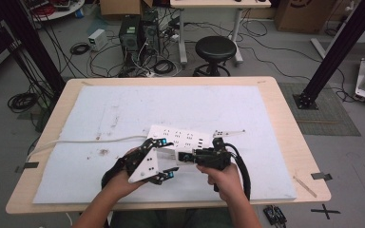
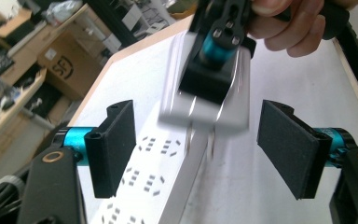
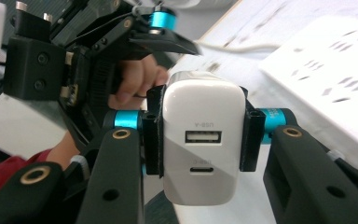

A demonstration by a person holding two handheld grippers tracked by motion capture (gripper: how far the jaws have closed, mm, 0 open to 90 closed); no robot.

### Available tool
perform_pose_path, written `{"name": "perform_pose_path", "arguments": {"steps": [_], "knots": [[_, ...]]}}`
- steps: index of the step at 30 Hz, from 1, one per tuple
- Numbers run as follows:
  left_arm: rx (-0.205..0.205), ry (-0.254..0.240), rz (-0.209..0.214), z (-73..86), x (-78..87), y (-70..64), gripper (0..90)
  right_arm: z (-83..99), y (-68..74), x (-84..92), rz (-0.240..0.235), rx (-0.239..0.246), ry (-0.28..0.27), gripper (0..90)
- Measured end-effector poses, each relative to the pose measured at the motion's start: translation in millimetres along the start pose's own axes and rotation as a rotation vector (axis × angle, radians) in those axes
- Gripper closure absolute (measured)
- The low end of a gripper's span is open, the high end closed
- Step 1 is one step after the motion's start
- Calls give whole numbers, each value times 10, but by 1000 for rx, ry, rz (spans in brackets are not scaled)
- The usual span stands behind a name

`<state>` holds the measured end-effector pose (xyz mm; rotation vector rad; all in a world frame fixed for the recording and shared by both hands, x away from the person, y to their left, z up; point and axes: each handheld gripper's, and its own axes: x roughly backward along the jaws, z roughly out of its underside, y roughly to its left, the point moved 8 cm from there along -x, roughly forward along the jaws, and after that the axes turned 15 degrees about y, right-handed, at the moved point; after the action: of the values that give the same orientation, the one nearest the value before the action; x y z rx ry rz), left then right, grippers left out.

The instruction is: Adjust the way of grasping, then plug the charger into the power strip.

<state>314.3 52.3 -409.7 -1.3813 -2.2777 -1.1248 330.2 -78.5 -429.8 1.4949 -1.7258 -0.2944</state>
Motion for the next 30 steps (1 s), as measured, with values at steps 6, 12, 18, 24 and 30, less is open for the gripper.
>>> {"name": "perform_pose_path", "arguments": {"steps": [6,12,18,24,30], "knots": [[118,8,-58,200,250,300,241,-30,-34,131,43,14,-22,630],[207,26,-117,422,468,563,216,-68,-51,174,67,31,-45,630],[251,47,-167,561,613,727,216,-91,-81,217,93,37,-53,630],[309,64,-158,678,640,771,216,-139,-113,209,91,43,-70,630],[337,81,-163,813,663,783,216,-237,-218,221,178,69,-107,630]]}}
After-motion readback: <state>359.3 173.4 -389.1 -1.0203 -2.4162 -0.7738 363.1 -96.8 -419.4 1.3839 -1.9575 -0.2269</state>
